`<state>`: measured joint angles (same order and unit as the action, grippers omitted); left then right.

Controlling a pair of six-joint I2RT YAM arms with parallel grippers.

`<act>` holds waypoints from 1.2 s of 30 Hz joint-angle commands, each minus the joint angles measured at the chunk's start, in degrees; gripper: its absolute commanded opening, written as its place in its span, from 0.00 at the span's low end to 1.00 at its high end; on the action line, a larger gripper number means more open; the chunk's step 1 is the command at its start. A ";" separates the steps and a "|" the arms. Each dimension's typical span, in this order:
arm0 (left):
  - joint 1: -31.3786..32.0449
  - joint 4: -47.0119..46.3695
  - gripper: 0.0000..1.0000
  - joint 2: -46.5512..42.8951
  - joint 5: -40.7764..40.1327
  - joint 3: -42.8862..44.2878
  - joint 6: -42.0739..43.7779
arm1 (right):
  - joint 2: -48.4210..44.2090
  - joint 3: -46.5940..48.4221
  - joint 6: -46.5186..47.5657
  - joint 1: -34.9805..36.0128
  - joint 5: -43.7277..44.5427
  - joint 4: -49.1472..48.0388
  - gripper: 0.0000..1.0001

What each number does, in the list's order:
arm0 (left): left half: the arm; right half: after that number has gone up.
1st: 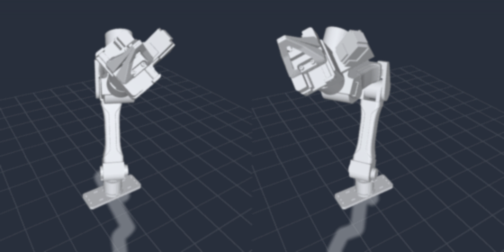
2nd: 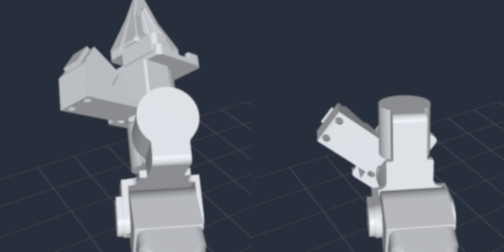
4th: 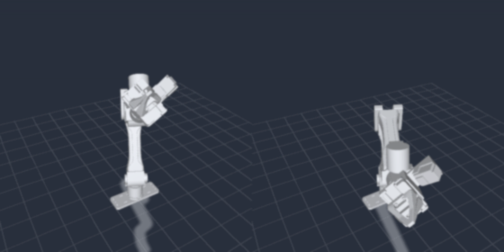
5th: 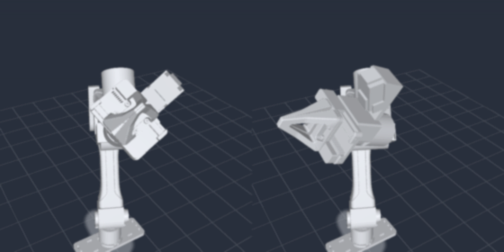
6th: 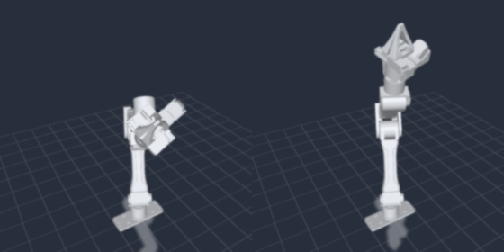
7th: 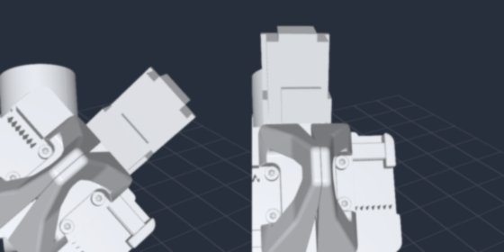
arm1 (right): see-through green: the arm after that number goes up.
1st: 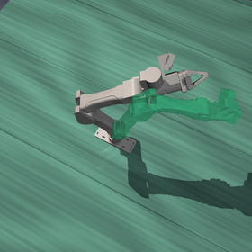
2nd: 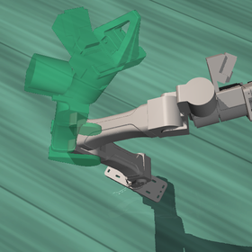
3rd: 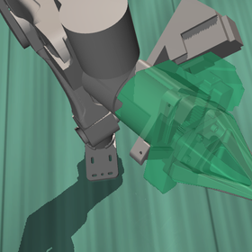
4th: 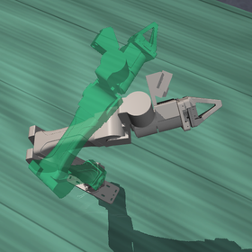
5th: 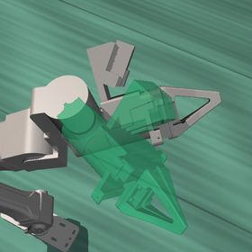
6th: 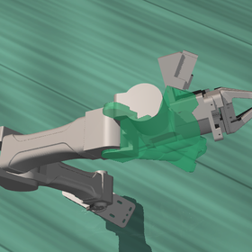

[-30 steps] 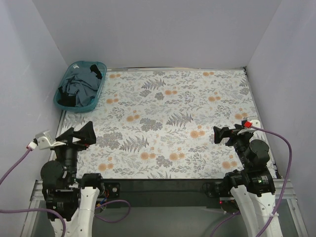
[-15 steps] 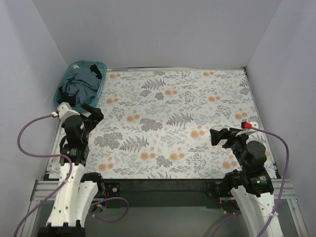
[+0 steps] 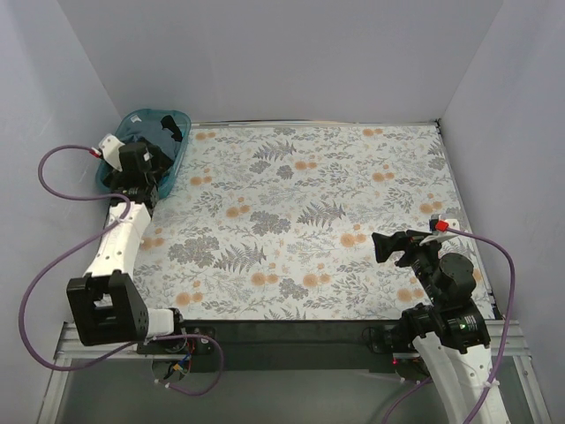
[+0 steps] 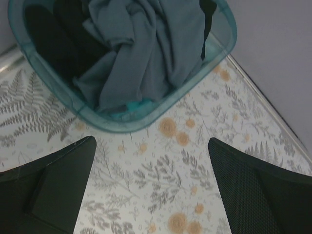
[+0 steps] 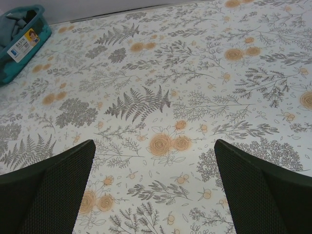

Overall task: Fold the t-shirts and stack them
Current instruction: Grab the tshirt from the pile

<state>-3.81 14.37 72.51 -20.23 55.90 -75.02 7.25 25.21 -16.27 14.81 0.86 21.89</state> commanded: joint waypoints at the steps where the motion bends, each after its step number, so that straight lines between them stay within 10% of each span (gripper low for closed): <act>1: -3.91 -1.19 0.92 6.31 -1.31 7.10 3.92 | -0.48 -0.60 -0.51 0.48 -0.42 -1.50 0.98; 22: -8.49 4.26 0.80 35.33 4.76 26.72 2.51 | 3.65 -0.25 0.45 0.92 -6.49 -1.41 0.98; 31: -8.49 4.88 0.20 32.27 7.57 27.33 5.41 | 2.77 -0.43 0.28 0.92 -5.96 -1.50 0.98; 36: -8.40 5.05 0.05 26.20 6.69 28.03 8.83 | 2.77 0.01 0.19 0.92 -5.44 -1.32 0.98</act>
<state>-12.21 19.51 107.00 -13.28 81.01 -69.38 10.57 24.51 -16.34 15.46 -4.71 22.35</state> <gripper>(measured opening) 0.082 0.984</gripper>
